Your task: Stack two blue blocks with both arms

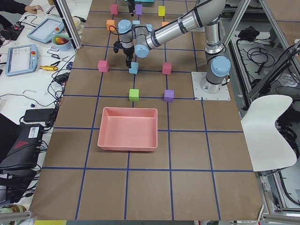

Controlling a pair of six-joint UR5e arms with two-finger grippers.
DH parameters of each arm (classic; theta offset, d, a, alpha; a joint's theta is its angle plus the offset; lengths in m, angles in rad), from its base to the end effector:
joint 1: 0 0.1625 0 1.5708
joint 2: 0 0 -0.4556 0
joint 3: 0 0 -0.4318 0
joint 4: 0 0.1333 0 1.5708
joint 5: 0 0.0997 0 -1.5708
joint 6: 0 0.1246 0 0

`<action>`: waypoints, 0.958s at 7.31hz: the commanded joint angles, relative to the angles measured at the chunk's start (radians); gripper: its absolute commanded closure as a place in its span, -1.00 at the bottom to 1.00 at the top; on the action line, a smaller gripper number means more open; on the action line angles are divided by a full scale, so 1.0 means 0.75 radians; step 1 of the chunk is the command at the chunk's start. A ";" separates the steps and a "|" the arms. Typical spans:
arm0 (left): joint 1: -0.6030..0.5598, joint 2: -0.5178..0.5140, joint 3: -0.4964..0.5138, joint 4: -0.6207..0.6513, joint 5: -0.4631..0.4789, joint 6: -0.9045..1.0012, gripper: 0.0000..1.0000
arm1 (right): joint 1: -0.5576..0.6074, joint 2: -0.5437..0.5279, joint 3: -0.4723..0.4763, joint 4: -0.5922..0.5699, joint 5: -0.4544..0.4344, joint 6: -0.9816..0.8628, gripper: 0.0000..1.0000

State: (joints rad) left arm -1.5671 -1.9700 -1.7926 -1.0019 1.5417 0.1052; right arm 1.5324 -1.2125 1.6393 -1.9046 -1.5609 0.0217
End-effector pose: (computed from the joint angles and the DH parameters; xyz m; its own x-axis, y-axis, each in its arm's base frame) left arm -0.1346 -0.6218 0.2015 -0.9944 0.0997 0.0344 0.1013 0.9937 0.0488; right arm 0.1098 -0.6452 0.2771 -0.9981 0.0609 -0.0078 0.0599 0.9939 0.0931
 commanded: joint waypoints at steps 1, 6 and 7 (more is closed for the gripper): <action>-0.001 -0.014 -0.070 0.031 -0.004 -0.001 -1.00 | 0.000 0.013 0.099 -0.142 0.001 -0.002 -1.00; 0.003 -0.038 -0.105 0.225 -0.008 0.007 0.11 | 0.000 0.095 0.156 -0.150 0.056 -0.004 -1.00; 0.003 -0.038 -0.115 0.229 -0.008 0.007 0.24 | 0.000 0.105 0.172 -0.221 0.054 -0.006 -1.00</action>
State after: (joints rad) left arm -1.5651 -1.9983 -1.8673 -0.8363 1.5358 0.1101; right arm 1.5325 -1.1404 1.7517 -2.0292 -1.5198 0.0209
